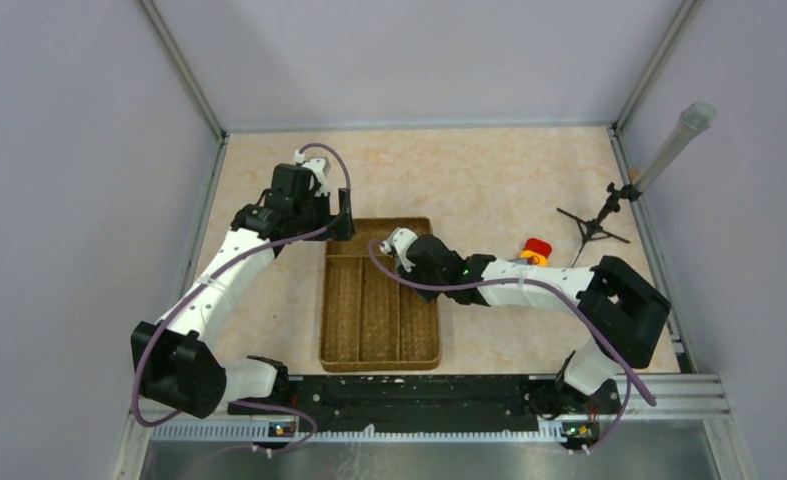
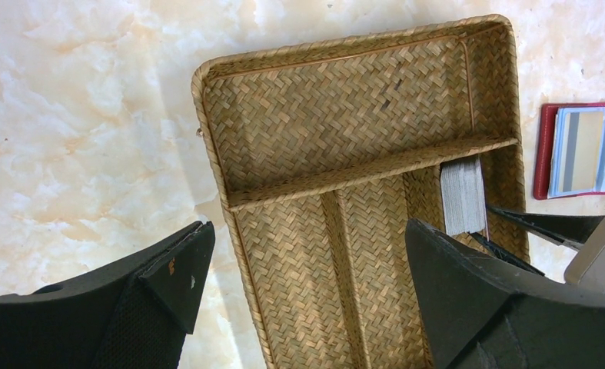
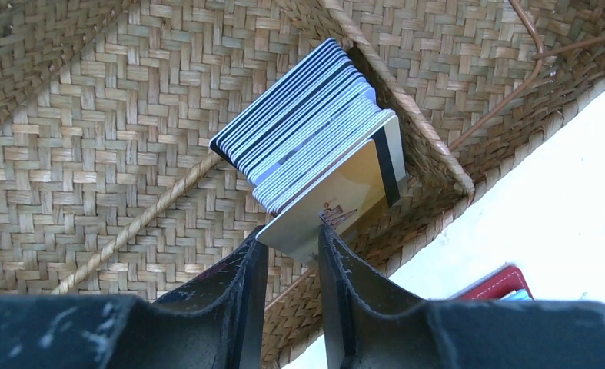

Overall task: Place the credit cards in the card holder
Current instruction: Pick up the credit card from the storage box.

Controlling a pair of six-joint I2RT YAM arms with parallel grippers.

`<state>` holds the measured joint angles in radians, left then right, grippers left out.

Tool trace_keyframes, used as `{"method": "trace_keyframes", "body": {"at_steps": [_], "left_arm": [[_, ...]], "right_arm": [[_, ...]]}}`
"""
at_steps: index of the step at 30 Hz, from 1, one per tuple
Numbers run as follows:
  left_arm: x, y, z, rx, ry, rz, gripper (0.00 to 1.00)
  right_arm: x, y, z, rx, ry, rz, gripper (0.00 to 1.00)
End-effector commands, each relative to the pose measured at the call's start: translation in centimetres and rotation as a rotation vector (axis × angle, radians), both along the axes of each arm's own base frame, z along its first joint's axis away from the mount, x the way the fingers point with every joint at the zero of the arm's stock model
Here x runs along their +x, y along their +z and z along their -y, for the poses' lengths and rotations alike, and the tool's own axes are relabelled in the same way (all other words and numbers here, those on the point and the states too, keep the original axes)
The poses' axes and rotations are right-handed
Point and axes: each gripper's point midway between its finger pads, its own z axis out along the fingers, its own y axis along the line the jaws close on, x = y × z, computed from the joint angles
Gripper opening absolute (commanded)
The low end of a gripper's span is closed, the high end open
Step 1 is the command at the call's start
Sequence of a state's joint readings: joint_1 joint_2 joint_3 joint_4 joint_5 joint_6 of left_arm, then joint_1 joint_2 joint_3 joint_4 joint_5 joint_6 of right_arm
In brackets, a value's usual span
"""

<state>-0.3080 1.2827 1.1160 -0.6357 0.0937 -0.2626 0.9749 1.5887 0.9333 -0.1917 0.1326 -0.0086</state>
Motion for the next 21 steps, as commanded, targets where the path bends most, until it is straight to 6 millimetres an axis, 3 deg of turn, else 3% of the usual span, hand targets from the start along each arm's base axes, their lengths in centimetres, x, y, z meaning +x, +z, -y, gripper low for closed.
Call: {"method": "trace_keyframes", "body": {"at_steps": [1,11,17,21], "left_arm": [[0.4,0.6,0.2,-0.016,-0.011,0.035,0.99],[0.4,0.5,0.2,-0.019,-0.012,0.031,0.99],[0.4,0.4,0.3,-0.021,-0.015,0.028,0.99],[0.4,0.4,0.3,-0.019,-0.015,0.027,0.99]], "right_arm": [[-0.1,0.6,-1.3,0.017,0.001,0.078,0.27],[-0.2,2.3,-1.0,0.038,-0.073,0.156,0.14],[-0.4,3.4,0.1,0.052,-0.130,0.173,0.10],[-0.1,3.7,1.0,0.056,-0.198,0.186,0.02]]}}
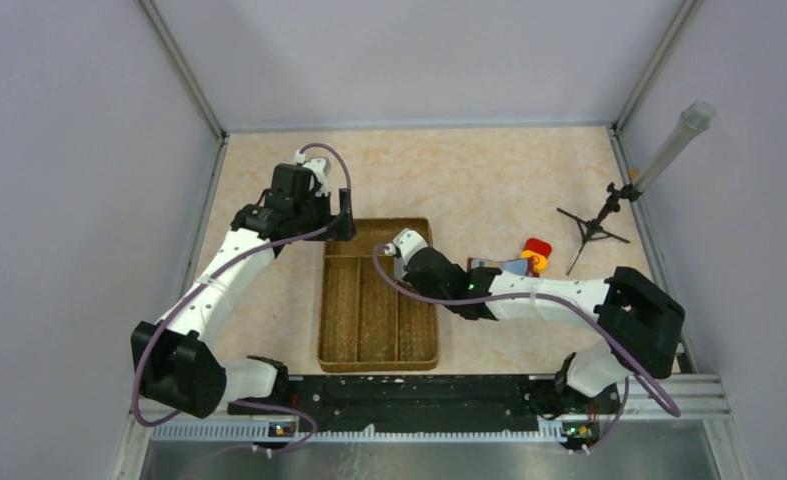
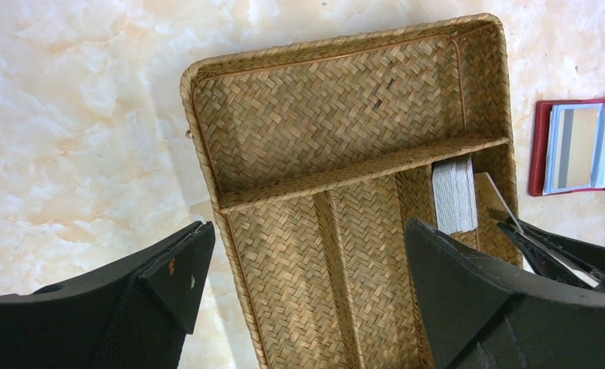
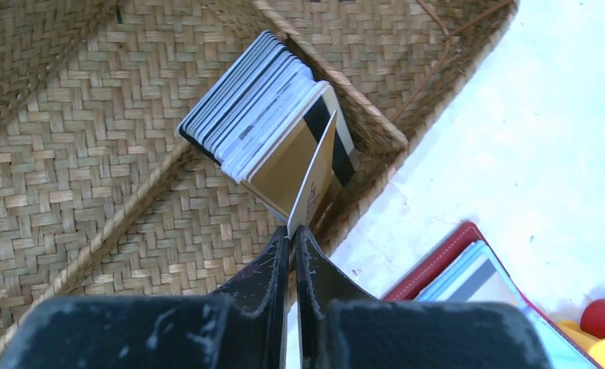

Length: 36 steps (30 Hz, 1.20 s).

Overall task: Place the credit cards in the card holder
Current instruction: Pick up the credit card from the storage box.

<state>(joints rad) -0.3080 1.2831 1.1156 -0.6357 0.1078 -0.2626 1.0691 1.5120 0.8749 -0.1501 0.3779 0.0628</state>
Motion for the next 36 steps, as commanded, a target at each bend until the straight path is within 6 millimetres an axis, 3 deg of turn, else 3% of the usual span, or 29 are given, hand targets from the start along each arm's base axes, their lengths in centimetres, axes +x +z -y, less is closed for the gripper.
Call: {"method": "trace_keyframes", "body": {"at_steps": [1,9,15,19,23,27,31,36], "left_arm": [[0.5,0.4,0.0,-0.008,-0.004,0.030,0.99],[0.4,0.5,0.1,-0.008,-0.016,0.037,0.99],[-0.1,1.4,1.3,-0.057,-0.094,0.060,0.98],[-0.8,2.4,2.7,-0.119,-0.182,0.098,0.98],[-2.2,3.9,4.9,-0.212,-0.324,0.142,0.96],[-5.1,5.1,8.4,-0.351,-0.532,0.134,0.95],[-8.3,5.8,11.7,-0.457,-0.723,0.100,0.95],[-11.8,6.6,14.3,-0.565,-0.889,0.055,0.95]], "right_arm": [[0.4,2.0,0.5,0.062,-0.098,0.047,0.00],[2.3,5.7,2.5,0.141,-0.335,0.143,0.00],[2.2,10.8,2.7,0.269,-0.349,0.178,0.00],[1.2,14.0,2.0,0.372,-0.247,0.158,0.00],[1.4,15.1,2.9,0.465,-0.165,0.035,0.00],[0.4,15.8,3.3,0.571,0.007,-0.118,0.00],[-2.0,16.3,3.3,0.681,0.219,-0.281,0.00],[-6.5,18.3,1.8,0.830,0.492,-0.454,0.00]]}}
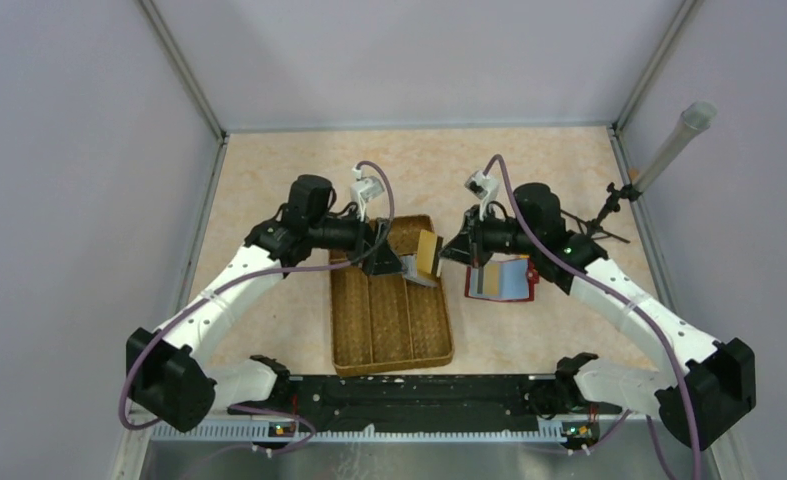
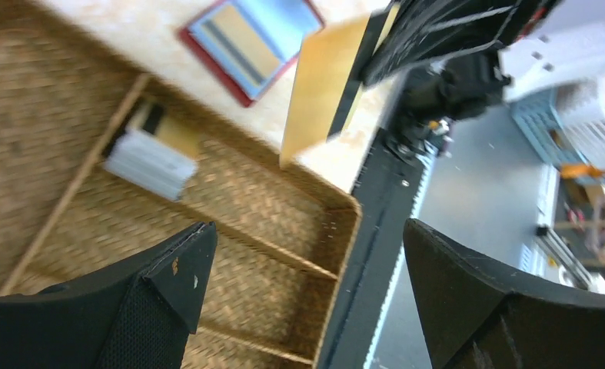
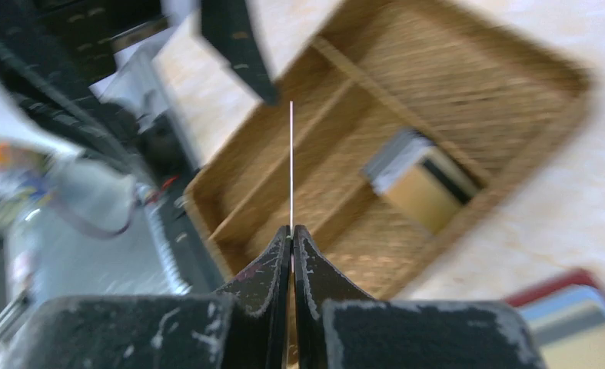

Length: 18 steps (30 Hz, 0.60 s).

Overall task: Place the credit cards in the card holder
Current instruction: Pick up the credit card from the storage box.

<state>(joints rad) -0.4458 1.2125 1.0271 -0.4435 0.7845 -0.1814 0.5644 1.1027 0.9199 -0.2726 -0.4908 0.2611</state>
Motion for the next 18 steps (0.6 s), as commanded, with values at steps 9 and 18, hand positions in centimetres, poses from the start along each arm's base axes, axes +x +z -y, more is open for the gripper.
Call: {"method": "trace_keyframes", "body": {"at_steps": [9,18], "left_arm": [[-4.8,2.8,3.5,-0.221,-0.300,-0.057,0.57],[-6.0,2.6,4.7,-0.248,-0.349,-0.111,0.02]], "right_arm": [[-7.7,3.8,-3.1,0.293,0.491,-0.123,0.00],[-6.2,3.2,-2.9,0.233,0.397,-0.124,0.00]]}}
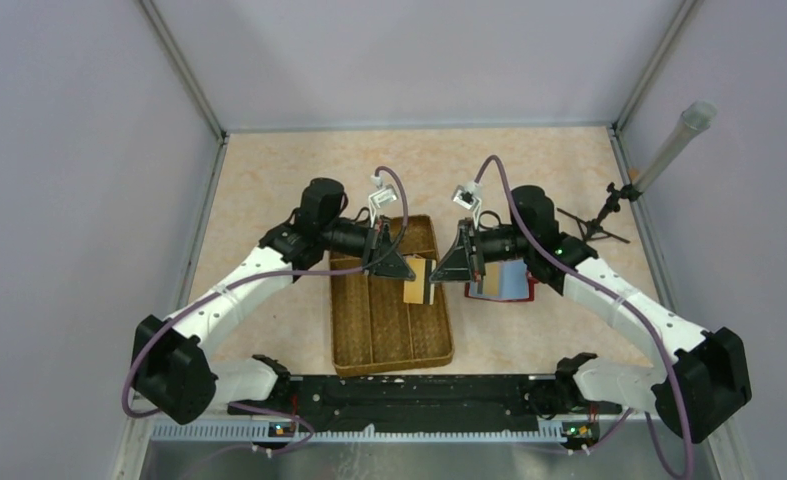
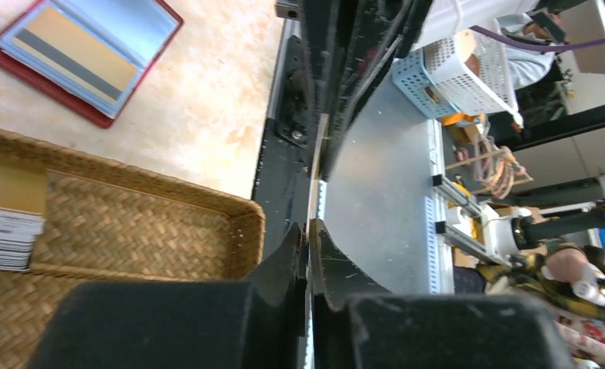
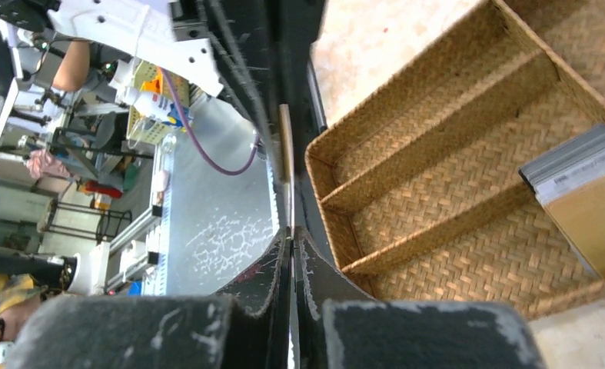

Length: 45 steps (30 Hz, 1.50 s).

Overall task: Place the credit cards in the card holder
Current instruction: Pick up the credit card from the storage box, then insert the credit card into the card holder.

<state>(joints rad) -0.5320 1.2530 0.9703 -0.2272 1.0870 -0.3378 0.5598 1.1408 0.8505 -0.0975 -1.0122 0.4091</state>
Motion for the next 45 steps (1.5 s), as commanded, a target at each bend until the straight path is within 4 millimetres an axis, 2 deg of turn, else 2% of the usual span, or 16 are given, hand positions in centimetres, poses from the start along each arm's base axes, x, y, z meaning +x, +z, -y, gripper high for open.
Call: {"method": "trace_keyframes", "body": {"at_steps": [1,4,6,7,12,17,22,23,25,26,29,34,36,38,40,45], "left_arm": [[-0.8,0.5,1.0,-0.045,-0.053,0.010,0.00],[-0.2,0.4,1.2,-0.045,-0.003,0.021,0.00],[0.4,0.3,1.1,-0.028,0.045,0.037,0.00],[0.6,0.3,1.0,-0.022,0.061,0.047,0.00],[1.0,1.6,1.1,-0.067,0.098,0.089,0.00],[2.0,1.5,1.4,-0.054,0.131,0.080,0.00],[2.8,0.3,1.3,-0.007,0.179,0.070,0.00],[3.0,0.1,1.3,-0.002,0.190,0.066,0.00],[3.5,-0.1,1.4,0.008,0.214,0.054,0.00],[3.9,-0.2,1.5,0.016,0.234,0.043,0.00],[5.3,-0.8,2.1,0.043,0.311,0.011,0.00],[6.4,-1.9,5.0,0.052,0.363,-0.075,0.00],[6.9,-2.5,6.4,0.069,0.377,-0.109,0.00],[7.3,-3.1,8.1,0.086,0.369,-0.139,0.00],[7.9,-2.8,9.8,0.087,0.362,-0.147,0.00],[10.0,-3.8,12.7,0.123,0.364,-0.149,0.00]], "right_arm": [[1.7,1.1,0.3,-0.027,-0.079,0.074,0.11],[4.0,0.4,2.0,-0.111,-0.243,0.079,0.40],[5.6,-0.2,3.9,-0.152,-0.363,0.061,0.52],[6.0,-0.4,4.7,-0.161,-0.398,0.047,0.53],[7.2,-1.1,8.5,-0.189,-0.578,-0.008,0.53],[7.7,-2.8,11.6,-0.242,-0.733,-0.040,0.49],[8.0,-4.4,12.7,-0.272,-0.772,-0.073,0.41],[8.1,-4.7,13.0,-0.285,-0.783,-0.073,0.42],[8.6,-6.0,14.8,-0.366,-0.881,-0.083,0.52],[8.8,-7.0,16.5,-0.428,-0.956,-0.100,0.57],[8.8,-9.3,20.7,-0.580,-1.141,-0.158,0.61],[8.4,-11.2,24.1,-0.684,-1.333,-0.206,0.63],[8.3,-12.2,24.9,-0.726,-1.371,-0.221,0.64],[8.5,-12.6,25.3,-0.751,-1.386,-0.238,0.66],[8.8,-13.5,25.4,-0.781,-1.388,-0.260,0.68],[9.1,-16.7,24.6,-0.828,-1.321,-0.332,0.69]]}}
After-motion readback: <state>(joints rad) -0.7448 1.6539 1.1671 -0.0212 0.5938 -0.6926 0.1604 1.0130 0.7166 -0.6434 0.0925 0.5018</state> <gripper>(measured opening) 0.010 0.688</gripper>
